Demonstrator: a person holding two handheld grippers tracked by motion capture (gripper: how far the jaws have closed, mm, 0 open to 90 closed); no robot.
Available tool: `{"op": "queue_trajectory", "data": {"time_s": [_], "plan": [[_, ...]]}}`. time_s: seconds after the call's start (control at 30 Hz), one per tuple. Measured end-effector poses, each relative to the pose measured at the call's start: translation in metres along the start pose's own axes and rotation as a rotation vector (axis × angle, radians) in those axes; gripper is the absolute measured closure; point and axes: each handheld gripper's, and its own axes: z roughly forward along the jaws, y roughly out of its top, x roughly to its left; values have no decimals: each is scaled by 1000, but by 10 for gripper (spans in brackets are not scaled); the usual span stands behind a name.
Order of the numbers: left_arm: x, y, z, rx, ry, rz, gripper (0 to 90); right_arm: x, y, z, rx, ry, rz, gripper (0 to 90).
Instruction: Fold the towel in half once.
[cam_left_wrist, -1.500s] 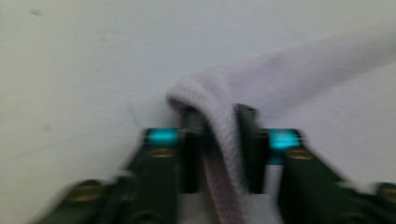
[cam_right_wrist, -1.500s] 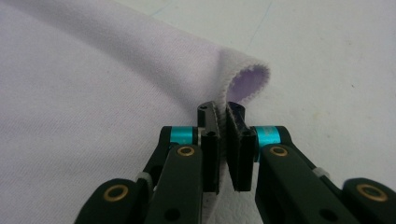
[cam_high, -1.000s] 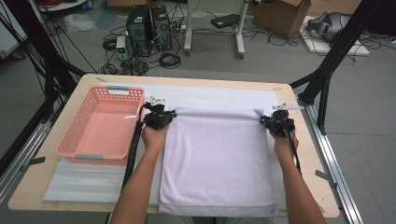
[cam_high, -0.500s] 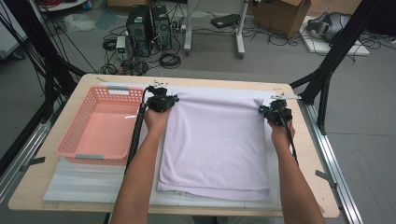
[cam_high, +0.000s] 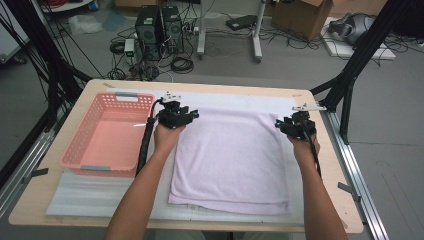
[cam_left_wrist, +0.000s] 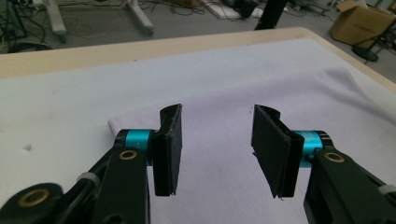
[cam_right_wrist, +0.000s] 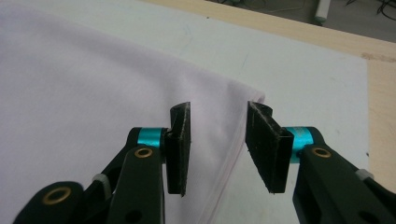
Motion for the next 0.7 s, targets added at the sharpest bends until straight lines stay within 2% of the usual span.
{"op": "queue_trajectory", "data": {"time_s": [0.1,0.17,0.23,0.37,0.53,0.6,0.7], "plan": [[-8,-10,-16,-24,-14,-10,519,7,-10,-16,-8,9,0,601],[-14,-17,-27,-26,-21,-12,519,12,-15,-22,18,29,9,578],[-21,-25,-39,-34,-29,-15,519,21,-24,-34,-4,38,-9,586],[-34,-39,-59,-48,-41,-6,523,34,-45,-51,-2,56,-20,590],[-42,-51,-76,-58,-67,-33,524,45,-66,-69,-12,74,-32,598],[-47,-58,-82,-56,-76,-29,524,48,-71,-75,-16,76,-51,599],[-51,-63,-88,-53,-85,-18,525,53,-79,-86,-18,90,-42,598]]}}
